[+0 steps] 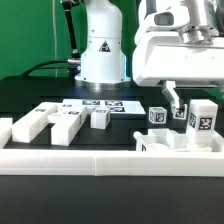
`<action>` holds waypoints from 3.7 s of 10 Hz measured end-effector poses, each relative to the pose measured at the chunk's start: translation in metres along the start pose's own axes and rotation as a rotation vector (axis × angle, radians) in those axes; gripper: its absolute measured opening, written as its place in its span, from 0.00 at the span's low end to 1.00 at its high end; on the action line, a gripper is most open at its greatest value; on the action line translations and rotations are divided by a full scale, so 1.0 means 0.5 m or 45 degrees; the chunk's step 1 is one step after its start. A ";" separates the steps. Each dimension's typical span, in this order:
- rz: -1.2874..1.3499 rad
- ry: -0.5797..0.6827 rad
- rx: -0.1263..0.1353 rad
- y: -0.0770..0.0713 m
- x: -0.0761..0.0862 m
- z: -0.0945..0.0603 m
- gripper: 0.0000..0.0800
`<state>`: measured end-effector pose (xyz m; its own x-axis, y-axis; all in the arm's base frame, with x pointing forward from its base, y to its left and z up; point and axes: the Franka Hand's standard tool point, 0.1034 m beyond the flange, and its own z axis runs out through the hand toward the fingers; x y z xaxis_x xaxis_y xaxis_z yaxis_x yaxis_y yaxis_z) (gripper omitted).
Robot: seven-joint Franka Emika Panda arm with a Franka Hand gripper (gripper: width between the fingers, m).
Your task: Assemble chair
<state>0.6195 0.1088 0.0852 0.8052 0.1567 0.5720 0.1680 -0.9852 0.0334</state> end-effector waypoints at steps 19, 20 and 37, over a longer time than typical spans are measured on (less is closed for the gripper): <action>0.020 -0.885 0.127 0.009 0.022 -0.008 0.81; 0.019 -0.872 0.125 0.010 0.026 -0.007 0.81; 0.985 -0.787 -0.180 0.008 0.034 0.008 0.36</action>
Offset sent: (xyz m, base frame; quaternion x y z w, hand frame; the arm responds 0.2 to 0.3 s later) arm 0.0035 -0.0075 0.0258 0.0072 -0.0303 -0.0106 0.9995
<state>0.6359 0.1077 0.0918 0.8256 -0.5622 -0.0478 -0.5641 -0.8243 -0.0479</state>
